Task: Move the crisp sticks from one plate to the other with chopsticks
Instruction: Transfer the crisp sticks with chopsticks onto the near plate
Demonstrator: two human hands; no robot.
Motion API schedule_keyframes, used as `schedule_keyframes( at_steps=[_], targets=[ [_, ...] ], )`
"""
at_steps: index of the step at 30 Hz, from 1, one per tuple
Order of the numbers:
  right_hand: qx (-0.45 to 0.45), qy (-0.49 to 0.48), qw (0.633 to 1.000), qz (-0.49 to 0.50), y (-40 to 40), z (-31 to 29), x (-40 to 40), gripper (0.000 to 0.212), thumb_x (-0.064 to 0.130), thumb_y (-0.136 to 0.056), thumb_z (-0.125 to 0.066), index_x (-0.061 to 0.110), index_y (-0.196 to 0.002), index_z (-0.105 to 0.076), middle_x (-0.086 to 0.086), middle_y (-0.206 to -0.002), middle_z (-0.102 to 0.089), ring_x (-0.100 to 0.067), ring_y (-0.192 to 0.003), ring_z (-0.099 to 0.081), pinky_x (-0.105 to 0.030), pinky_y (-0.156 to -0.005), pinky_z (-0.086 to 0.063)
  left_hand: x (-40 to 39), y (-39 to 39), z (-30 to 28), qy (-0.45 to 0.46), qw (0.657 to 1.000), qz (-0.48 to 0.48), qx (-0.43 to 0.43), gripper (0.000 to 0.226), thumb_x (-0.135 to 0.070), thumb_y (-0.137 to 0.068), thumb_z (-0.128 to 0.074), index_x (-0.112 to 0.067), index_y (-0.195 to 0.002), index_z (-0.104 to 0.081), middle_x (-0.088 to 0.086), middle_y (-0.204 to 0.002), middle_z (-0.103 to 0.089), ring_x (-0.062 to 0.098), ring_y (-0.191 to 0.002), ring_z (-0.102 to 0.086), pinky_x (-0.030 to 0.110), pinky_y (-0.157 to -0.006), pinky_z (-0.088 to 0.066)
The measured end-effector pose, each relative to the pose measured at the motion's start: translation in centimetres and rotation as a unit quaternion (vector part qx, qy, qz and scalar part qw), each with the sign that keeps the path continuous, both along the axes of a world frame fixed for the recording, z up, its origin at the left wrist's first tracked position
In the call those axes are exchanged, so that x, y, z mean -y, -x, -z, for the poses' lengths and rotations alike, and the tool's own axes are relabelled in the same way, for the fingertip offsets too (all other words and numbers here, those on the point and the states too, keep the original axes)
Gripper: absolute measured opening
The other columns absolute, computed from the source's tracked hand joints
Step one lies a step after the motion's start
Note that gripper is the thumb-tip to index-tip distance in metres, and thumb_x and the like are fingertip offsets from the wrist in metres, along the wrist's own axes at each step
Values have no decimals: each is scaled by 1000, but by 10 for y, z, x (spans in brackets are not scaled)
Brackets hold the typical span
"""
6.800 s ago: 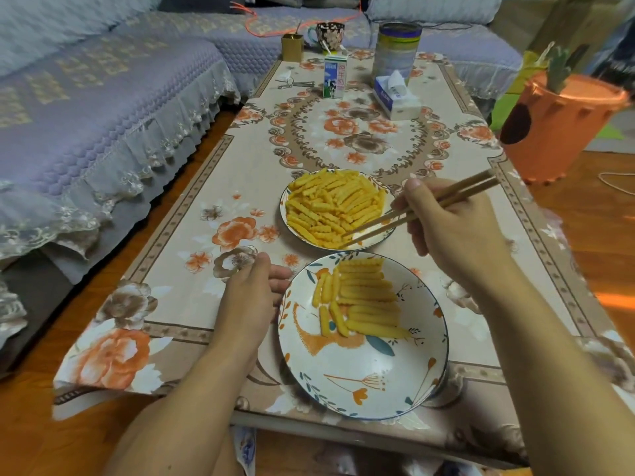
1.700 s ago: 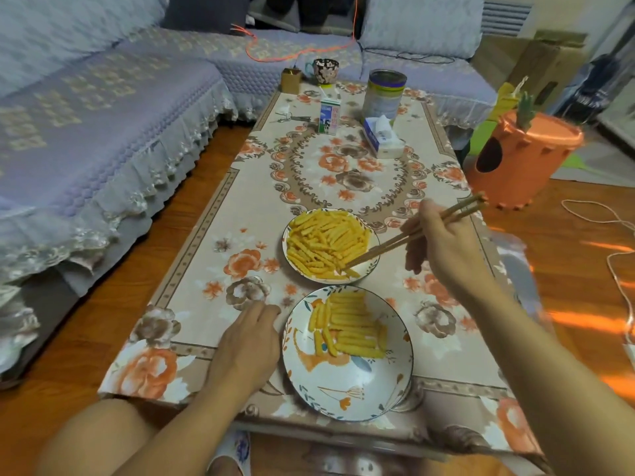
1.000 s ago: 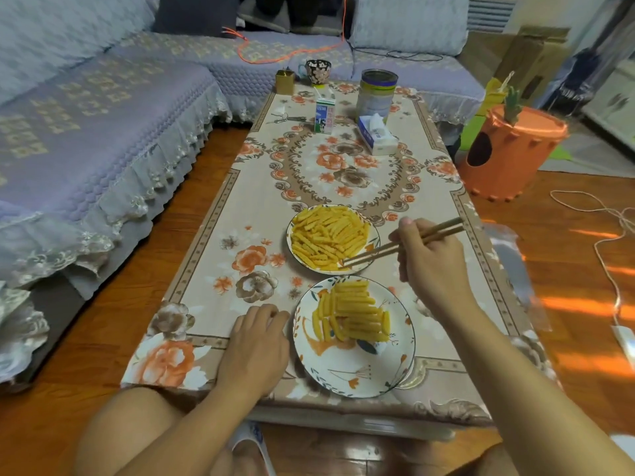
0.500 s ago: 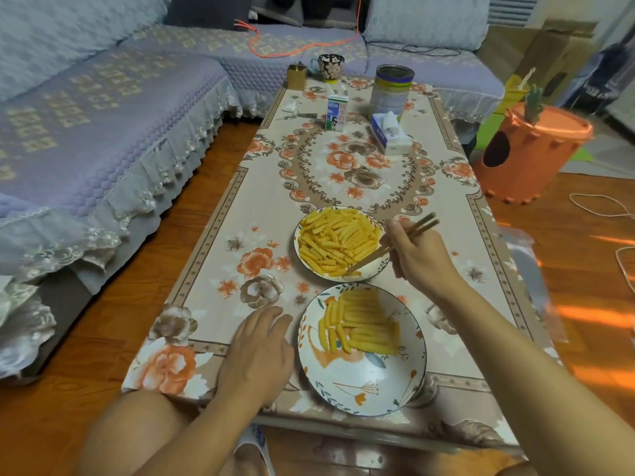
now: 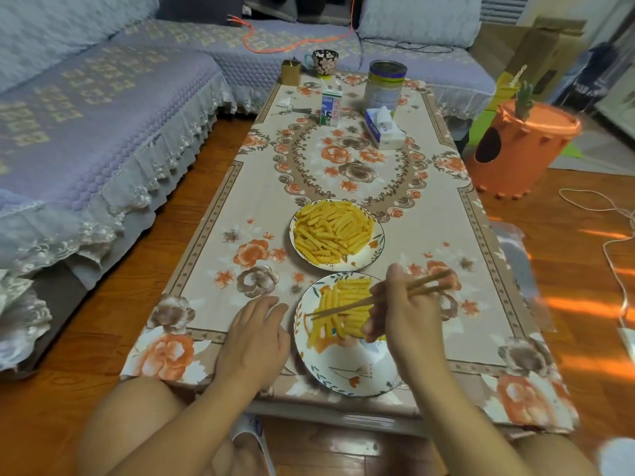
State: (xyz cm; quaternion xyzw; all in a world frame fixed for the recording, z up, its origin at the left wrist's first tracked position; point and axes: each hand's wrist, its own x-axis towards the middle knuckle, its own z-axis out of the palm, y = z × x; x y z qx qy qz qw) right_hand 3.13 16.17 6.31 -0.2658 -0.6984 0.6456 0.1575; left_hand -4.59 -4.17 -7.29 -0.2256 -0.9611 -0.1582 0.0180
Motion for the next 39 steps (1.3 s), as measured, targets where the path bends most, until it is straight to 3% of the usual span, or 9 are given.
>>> schedule_keyframes(
  at_steps=[3, 6, 12, 17, 21, 32, 39],
  targets=[
    [5, -80, 997, -10, -11, 10, 4, 46, 32, -108, -46, 6, -75, -65, -11, -45, -57, -25, -39, -57, -32, -47, -43, 1, 0, 1, -2, 1000, -1, 2, 43, -27, -91, -47, -16, -128, -66, 4, -135, -59, 25, -128, -53, 44, -104, -50],
    [-16, -93, 995, 28, -16, 6, -16, 47, 33, -108, -47, 14, -70, -69, -9, -44, -54, -21, -41, -53, -35, -55, -40, 1, 0, 1, -7, 1000, 1, 3, 43, -27, -90, -48, -15, -127, -66, 4, -135, -59, 25, -128, -52, 44, -103, -50],
    [-14, -95, 995, -12, -24, 0, -22, 49, 33, -108, -48, 6, -72, -69, -10, -44, -52, -19, -39, -48, -30, -51, -36, 1, 0, 0, -3, 1000, 1, 6, 50, -32, -92, -36, -16, -128, -66, 3, -135, -59, 24, -129, -51, 43, -105, -49],
    [-51, -147, 988, -2, 3, -1, -24, 42, 32, -109, -47, 18, -78, -71, -11, -52, -59, -19, -46, -57, -32, -50, -43, 1, 0, 1, -6, 1000, 2, 13, 55, -35, -92, -30, -17, -130, -65, 2, -137, -58, 24, -133, -49, 44, -108, -48],
    [-68, -192, 976, -73, 41, -3, -29, 35, 35, -108, -47, 22, -86, -71, -11, -56, -61, -24, -51, -59, -32, -52, -46, 1, 0, 0, -5, 1000, -1, 11, 52, -34, -91, -33, -18, -127, -67, 1, -135, -59, 24, -130, -50, 43, -107, -48],
    [-62, -144, 983, -93, 101, 15, -12, 41, 32, -109, -47, 9, -83, -68, -17, -55, -60, -24, -41, -59, -35, -47, -50, 0, -1, -4, -8, 1000, -5, 4, 48, -32, -89, -37, -19, -124, -68, 0, -130, -60, 22, -125, -53, 42, -103, -51],
    [-62, -23, 998, 7, 75, -13, -31, 54, 39, -110, -39, 0, -84, -65, -12, -53, -56, -24, -40, -57, -30, -39, -49, -1, 0, -6, 2, 1000, -4, 4, 49, -33, -89, -36, -17, -123, -68, 2, -130, -60, 24, -124, -53, 43, -102, -51]
  ],
)
